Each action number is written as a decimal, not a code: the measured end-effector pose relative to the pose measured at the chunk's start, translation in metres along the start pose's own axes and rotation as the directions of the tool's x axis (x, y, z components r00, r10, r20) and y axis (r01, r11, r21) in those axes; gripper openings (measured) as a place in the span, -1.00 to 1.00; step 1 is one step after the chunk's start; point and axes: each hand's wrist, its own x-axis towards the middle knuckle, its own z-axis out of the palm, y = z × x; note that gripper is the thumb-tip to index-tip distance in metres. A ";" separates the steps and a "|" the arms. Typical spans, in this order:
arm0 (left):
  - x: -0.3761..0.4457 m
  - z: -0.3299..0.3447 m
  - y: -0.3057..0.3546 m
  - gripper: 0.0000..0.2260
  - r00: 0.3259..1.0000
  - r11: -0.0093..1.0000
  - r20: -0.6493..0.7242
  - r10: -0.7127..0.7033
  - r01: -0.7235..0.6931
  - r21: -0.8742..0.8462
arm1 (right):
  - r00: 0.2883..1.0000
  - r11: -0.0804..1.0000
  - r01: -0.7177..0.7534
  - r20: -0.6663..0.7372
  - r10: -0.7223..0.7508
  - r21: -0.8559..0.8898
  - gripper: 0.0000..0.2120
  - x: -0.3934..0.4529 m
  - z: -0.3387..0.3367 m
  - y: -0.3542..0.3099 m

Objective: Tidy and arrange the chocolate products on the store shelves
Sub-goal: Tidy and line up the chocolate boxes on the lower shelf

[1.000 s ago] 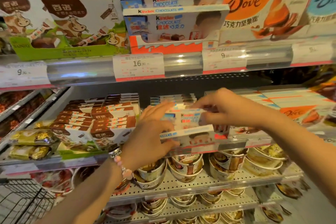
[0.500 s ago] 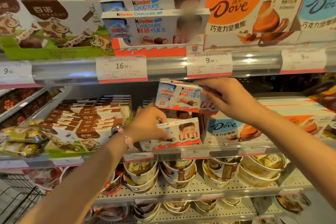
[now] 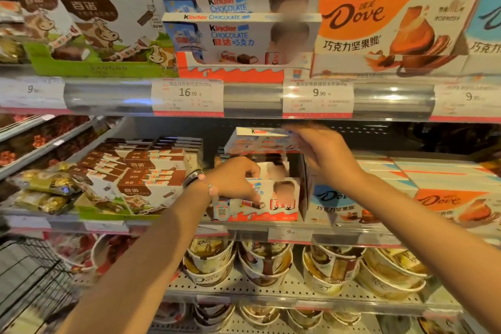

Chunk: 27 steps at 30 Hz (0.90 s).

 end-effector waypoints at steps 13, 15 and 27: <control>0.002 0.001 0.001 -0.76 0.995 0.985 -0.071 -0.074 0.084 0.152 | 0.923 0.888 -0.368 -0.005 0.384 0.277 -0.78 0.009 0.017 0.010; -0.002 0.005 0.004 -0.79 0.993 0.977 -0.101 -0.068 0.086 0.195 | 0.905 0.871 -0.409 -0.001 0.425 0.271 -0.78 0.013 0.017 0.012; -0.009 0.012 0.004 -0.74 0.986 0.969 -0.166 -0.004 0.045 0.243 | 0.752 0.881 -0.471 0.535 0.384 0.030 -0.70 0.053 0.033 0.010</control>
